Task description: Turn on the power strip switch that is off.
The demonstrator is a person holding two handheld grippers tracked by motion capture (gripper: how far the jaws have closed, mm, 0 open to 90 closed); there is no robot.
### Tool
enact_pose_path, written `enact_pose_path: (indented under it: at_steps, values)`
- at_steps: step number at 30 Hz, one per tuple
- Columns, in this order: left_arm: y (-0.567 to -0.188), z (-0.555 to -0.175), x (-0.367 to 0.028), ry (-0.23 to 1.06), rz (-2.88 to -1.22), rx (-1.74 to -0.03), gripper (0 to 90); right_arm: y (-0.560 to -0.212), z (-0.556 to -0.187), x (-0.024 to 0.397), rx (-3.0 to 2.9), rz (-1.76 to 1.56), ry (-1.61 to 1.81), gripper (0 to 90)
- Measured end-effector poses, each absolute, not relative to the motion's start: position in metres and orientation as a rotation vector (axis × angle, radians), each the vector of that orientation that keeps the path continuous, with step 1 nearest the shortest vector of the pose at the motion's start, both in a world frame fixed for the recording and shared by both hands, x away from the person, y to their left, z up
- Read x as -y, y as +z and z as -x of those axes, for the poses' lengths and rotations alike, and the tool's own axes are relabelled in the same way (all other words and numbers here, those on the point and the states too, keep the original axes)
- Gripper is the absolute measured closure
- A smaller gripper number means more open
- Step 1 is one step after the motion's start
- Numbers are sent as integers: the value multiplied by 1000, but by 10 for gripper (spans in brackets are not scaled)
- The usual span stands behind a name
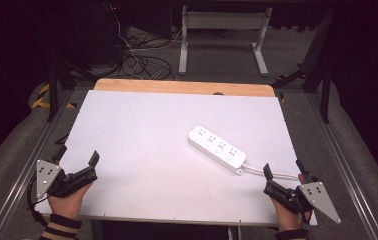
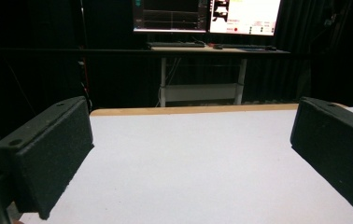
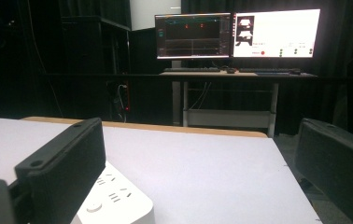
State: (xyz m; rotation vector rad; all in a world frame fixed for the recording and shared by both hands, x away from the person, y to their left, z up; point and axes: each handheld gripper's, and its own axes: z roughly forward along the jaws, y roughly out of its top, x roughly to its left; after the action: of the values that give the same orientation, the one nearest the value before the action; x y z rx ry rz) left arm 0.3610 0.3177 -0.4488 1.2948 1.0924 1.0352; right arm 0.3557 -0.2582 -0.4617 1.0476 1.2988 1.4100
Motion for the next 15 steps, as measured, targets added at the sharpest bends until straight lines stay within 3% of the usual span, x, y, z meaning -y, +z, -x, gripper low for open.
enact_pose_path:
  at_steps: [15]
  values:
    - [-449,-361,-318,1030,-1297,-1089,0,-461,-354,258,-1298,-1041,1414,29]
